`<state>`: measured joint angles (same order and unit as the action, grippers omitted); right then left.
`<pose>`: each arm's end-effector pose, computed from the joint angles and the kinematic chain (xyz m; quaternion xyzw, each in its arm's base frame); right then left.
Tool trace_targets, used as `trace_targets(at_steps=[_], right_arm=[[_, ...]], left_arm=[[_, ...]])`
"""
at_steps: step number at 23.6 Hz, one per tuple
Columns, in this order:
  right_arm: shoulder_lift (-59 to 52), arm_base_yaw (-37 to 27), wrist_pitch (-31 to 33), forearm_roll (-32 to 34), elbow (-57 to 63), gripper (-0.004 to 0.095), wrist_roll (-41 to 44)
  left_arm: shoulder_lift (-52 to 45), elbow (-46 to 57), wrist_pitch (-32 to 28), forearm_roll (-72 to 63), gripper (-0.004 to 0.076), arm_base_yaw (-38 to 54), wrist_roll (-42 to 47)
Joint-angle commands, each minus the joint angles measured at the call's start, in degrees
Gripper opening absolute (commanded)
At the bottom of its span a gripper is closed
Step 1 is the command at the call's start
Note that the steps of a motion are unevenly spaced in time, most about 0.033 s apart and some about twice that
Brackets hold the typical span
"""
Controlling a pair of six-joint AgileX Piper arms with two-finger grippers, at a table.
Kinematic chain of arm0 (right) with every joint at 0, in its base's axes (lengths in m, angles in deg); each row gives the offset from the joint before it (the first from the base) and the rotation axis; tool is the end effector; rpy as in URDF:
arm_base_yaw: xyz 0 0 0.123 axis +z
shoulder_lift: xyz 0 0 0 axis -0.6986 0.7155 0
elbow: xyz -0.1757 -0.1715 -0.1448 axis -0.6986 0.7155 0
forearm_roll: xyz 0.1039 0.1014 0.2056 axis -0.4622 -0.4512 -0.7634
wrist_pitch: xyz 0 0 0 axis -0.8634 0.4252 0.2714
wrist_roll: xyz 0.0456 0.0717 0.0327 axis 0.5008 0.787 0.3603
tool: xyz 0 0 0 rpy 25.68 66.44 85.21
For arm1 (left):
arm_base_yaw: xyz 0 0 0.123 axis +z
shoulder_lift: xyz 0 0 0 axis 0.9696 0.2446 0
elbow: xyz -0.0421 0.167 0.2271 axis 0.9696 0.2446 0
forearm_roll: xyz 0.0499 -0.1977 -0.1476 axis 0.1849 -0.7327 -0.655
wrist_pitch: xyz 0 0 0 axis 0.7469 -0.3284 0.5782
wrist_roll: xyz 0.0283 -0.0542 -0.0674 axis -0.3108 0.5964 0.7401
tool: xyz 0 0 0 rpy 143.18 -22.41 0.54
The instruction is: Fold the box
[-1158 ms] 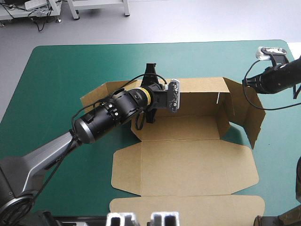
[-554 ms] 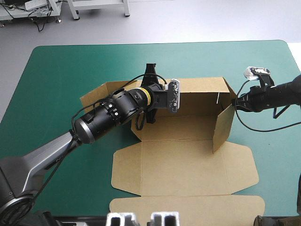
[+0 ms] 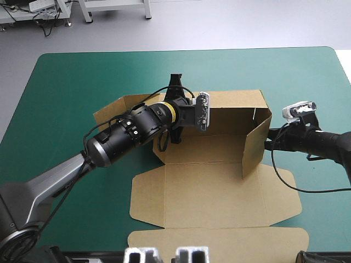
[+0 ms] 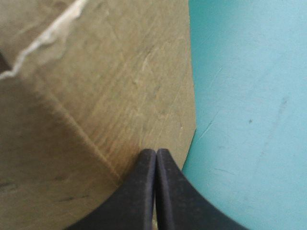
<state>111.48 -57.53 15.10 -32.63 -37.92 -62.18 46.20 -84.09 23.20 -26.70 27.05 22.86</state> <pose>0.2438 -0.0008 0.2657 -0.1607 0.8894 0.1989 0.3789 0.2581 -0.2634 0.3614 0.6971 0.5463 0.1516 0.4390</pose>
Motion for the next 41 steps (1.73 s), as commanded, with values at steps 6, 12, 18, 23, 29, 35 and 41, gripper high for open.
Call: trace_targets(at_steps=[6, 12, 18, 23, 29, 35, 41], right_arm=[[-1.65, -0.44, 1.77, -1.84, -1.77, -0.0003, -2.5], [-1.96, -0.44, 4.27, 1.43, -2.0, 0.0225, 0.88], [-1.96, -0.44, 8.02, 1.64, -2.0, 0.041, 2.8], [-1.96, -0.44, 9.76, 1.53, -2.0, 0.0447, -0.52], [-1.7, -0.44, 7.74, -4.61, -2.0, 0.0447, -9.57], [0.15, -0.44, 8.24, -9.1, -2.0, 0.0445, -16.22], [2.76, -0.44, 7.89, -9.95, -2.0, 0.0445, -17.3]], left_arm=[[-1.99, -1.08, -0.13, -2.28, -0.0009, -0.61, 1.26], [-1.99, -1.08, -0.09, -2.28, -0.0009, -0.61, 1.26], [-1.99, -1.08, 0.65, -2.28, -0.0009, -0.61, 1.42], [-1.99, -1.08, 0.8, -2.28, -0.0009, -0.61, 1.42], [-1.99, -1.08, 0.58, -2.28, -0.0009, -0.61, 1.42], [-1.99, -1.08, -0.53, -2.28, -0.0009, -0.61, 1.42], [-1.99, -1.08, -1.6, -2.28, -0.0009, -0.61, 1.42]])
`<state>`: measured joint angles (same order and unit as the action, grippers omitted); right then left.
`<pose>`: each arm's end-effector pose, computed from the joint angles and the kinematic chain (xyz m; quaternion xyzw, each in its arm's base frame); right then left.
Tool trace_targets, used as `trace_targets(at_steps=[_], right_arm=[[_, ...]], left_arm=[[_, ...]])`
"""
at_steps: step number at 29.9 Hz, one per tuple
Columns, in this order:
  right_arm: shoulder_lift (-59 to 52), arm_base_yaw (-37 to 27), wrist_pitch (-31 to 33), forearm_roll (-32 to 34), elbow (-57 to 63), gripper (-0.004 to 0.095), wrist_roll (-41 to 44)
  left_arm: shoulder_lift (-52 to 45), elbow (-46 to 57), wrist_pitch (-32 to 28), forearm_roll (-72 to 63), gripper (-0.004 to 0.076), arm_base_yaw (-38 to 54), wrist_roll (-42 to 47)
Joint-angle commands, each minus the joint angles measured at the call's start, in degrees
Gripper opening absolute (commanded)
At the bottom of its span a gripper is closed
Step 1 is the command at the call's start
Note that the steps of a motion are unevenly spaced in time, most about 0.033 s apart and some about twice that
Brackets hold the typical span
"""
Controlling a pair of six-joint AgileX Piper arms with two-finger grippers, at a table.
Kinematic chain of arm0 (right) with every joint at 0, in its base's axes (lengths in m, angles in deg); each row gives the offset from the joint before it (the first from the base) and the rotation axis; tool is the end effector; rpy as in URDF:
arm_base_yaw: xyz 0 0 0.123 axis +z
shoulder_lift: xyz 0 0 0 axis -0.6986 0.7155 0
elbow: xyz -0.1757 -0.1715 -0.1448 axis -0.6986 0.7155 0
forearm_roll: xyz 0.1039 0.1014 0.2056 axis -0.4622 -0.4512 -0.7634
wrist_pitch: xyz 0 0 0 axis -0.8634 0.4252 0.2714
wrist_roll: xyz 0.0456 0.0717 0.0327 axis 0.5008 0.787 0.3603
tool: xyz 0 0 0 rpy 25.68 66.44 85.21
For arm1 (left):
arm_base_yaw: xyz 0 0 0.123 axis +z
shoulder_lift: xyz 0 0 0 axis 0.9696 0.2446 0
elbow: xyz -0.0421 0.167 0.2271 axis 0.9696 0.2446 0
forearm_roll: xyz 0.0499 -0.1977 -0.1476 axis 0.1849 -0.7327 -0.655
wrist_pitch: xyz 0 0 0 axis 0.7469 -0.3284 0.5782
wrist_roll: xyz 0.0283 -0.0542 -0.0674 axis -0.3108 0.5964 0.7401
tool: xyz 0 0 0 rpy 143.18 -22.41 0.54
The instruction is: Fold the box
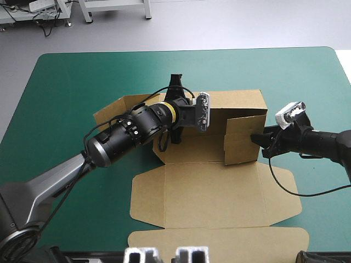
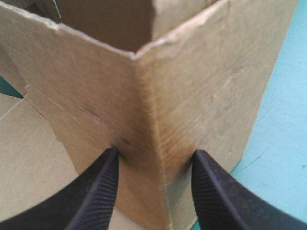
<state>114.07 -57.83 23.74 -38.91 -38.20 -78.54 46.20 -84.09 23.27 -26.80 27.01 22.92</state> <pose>0.2450 0.0093 0.2629 -0.2721 0.8460 0.2423 0.3893 0.2578 -0.2636 0.3613 0.6969 0.5471 0.1506 0.4386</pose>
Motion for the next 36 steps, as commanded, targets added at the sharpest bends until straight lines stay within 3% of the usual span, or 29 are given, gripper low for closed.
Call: trace_targets(at_steps=[1, 8, 10, 14, 23, 30, 33, 36], right_arm=[[0.85, -0.14, -0.75, -3.67, -1.73, 0.0445, -0.95], [5.36, -0.14, -0.23, -10.86, -1.73, 0.0403, -1.17], [6.47, -0.14, -0.02, -11.67, -1.73, 0.031, -2.17], [7.99, -0.02, 0.73, -11.97, -1.73, -0.0023, -3.86], [8.12, 0.45, 0.23, -13.88, -1.73, -0.0013, -3.84], [8.12, 0.45, 1.0, -11.52, -1.73, -0.0012, -2.85], [8.12, 0.45, 0.49, -10.13, -1.73, -0.0012, -1.54], [8.12, 0.45, 0.48, -10.02, -1.73, -0.0012, -0.96]], left_arm=[[-1.99, -1.08, -1.79, -2.17, -0.0009, -0.57, 1.36], [-1.99, -1.08, -1.83, -2.17, -0.0009, -0.57, 0.92], [-1.99, -1.08, -1.83, -2.17, -0.0009, -0.57, 0.92], [-1.99, -1.08, -1.7, -2.17, -0.0009, -0.57, 0.7], [-1.99, -1.08, -2.29, -2.0, -0.0009, -0.57, 2.08], [-1.99, -1.08, -2.29, -2.0, 0.0015, -0.57, 3.75], [-1.99, -1.08, -2.29, -2.0, 0.011, -0.57, 4.15], [-1.99, -1.08, -2.29, -1.63, 0.0274, -0.57, 4.15]])
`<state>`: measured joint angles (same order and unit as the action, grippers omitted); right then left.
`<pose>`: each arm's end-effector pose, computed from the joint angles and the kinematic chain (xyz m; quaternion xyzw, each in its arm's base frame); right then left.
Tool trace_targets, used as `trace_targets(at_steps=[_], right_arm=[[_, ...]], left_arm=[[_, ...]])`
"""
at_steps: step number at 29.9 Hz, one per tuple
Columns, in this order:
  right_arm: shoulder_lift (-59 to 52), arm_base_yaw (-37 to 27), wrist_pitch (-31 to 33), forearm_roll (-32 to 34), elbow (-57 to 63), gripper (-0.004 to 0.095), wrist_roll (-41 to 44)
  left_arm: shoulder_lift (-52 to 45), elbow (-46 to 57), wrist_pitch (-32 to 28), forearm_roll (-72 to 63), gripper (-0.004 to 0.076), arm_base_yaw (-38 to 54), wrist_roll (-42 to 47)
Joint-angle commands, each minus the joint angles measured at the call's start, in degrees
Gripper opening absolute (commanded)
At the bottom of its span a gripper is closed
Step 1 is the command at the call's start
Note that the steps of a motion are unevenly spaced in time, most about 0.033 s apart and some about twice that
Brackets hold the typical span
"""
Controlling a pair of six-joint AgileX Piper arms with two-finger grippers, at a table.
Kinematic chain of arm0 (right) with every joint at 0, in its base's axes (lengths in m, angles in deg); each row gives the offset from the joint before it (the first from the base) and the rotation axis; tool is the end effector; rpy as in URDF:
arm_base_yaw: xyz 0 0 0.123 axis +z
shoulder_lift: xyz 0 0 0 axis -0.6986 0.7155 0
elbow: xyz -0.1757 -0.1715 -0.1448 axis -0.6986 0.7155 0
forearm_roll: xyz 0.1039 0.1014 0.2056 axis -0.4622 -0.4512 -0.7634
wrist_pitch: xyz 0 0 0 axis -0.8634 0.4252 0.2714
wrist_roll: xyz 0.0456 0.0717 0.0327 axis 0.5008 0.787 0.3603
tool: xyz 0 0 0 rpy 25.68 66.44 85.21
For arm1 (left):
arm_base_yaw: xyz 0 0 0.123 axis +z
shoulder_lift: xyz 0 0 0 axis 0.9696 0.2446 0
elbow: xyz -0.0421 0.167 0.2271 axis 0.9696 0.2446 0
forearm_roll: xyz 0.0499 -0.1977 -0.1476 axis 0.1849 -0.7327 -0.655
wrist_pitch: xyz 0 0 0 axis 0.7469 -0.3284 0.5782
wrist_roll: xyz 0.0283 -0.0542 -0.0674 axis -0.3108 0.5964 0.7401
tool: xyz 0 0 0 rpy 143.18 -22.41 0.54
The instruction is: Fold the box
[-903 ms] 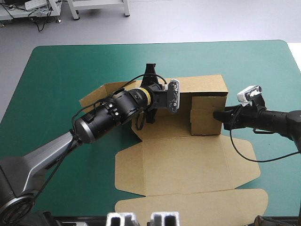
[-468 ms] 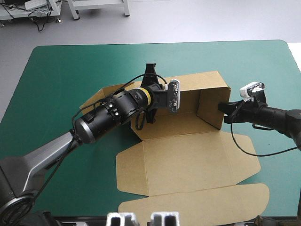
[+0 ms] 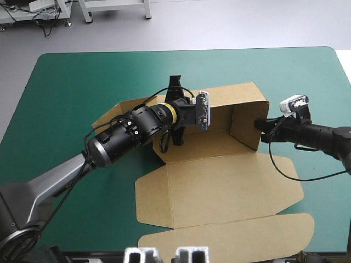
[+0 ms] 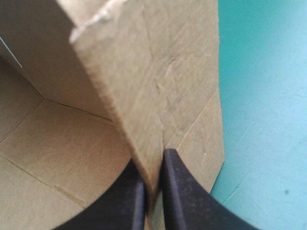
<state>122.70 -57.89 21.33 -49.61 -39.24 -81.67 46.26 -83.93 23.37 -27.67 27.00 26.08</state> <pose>0.2764 0.0043 0.2399 -0.1976 0.8486 0.2860 0.3989 0.2572 -0.2641 0.3596 0.6809 0.5702 0.1320 0.4403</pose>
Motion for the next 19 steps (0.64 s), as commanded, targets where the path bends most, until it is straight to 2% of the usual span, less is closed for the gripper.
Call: trace_targets(at_steps=[1, 3, 6, 19], right_arm=[[-0.52, 0.51, 2.89, 0.68, -0.69, -0.0012, 2.27], [-0.52, 0.51, 2.89, 0.68, -0.69, -0.0012, 2.45], [-0.52, 0.51, 2.89, 0.68, -0.69, -0.0012, 2.54], [-0.62, 0.51, 0.55, 5.82, -0.69, -0.0012, 5.77]], left_arm=[[-2.05, -1.25, -2.39, -0.77, 0.0325, -0.57, 0.99], [-2.05, -1.25, -2.64, -0.9, 0.044, -0.57, 0.99], [-2.05, -1.25, -3.61, -2.02, 0.0519, -0.66, 0.99], [-8.4, -2.29, -12.42, -7.68, 0.0514, -8.71, 1.21]])
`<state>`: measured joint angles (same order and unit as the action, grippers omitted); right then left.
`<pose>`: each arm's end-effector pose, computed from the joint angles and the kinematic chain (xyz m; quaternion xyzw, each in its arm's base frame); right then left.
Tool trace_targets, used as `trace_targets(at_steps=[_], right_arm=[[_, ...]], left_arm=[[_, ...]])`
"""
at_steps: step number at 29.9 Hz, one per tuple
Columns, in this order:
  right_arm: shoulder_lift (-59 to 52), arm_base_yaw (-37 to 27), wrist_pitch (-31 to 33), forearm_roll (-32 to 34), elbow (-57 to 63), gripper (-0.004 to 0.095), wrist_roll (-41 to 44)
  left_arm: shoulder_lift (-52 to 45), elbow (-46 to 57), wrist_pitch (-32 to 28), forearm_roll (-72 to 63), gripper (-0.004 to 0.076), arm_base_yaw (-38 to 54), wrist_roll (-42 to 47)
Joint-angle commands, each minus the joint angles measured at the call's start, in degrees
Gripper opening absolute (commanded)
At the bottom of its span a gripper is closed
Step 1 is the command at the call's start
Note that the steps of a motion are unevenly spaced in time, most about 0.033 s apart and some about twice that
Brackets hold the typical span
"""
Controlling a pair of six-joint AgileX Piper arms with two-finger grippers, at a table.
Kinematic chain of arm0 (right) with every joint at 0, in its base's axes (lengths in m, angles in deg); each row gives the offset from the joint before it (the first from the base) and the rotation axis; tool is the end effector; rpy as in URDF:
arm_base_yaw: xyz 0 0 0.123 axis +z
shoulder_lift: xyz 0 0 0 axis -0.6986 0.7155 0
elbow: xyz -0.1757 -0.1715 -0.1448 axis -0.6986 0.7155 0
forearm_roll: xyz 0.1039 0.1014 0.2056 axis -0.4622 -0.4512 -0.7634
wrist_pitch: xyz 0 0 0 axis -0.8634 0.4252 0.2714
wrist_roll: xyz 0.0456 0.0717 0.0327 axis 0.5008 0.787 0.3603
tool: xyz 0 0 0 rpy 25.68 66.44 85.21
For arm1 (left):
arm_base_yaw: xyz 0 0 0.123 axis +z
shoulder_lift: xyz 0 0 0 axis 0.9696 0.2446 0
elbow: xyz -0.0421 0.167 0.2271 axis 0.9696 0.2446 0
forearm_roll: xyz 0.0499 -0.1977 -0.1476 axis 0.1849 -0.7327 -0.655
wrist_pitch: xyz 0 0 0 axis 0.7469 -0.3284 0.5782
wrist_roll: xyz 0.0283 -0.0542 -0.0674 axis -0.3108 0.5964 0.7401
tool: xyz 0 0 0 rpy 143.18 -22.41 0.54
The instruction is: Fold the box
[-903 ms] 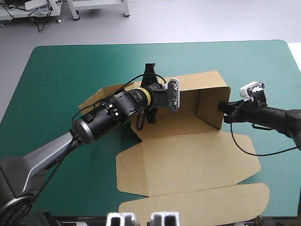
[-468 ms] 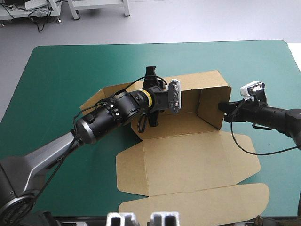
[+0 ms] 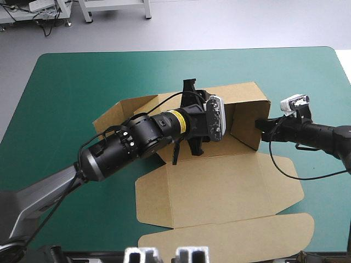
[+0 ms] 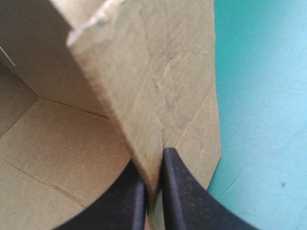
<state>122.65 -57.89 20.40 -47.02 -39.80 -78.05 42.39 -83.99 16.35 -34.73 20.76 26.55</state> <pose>0.2769 0.0023 0.2396 -0.1858 0.8596 0.2796 0.3853 0.2137 -0.2864 0.3914 0.6642 0.5297 0.0392 0.5260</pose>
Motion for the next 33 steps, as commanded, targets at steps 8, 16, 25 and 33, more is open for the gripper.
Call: trace_targets(at_steps=[8, 16, 25, 33], right_arm=[[-1.37, 0.51, 1.06, 4.04, -0.13, -0.0011, 3.49], [-4.03, 4.28, 0.34, 10.45, -5.33, -0.0011, 13.76], [-6.32, 10.96, -0.92, 23.93, -15.57, -0.0011, 35.08], [-5.41, 20.27, 2.45, 44.55, -25.57, -0.0011, 58.09]], left_arm=[[-10.84, -2.23, -5.37, 4.39, 0.0175, -3.68, 3.82], [-11.95, -2.23, 2.71, 11.98, -0.0009, 6.3, 15.46], [-11.85, -2.23, 6.77, -0.87, -0.0009, 33.32, 27.31], [-11.22, -2.23, 15.86, -17.17, -0.0009, 53.39, 24.01]])
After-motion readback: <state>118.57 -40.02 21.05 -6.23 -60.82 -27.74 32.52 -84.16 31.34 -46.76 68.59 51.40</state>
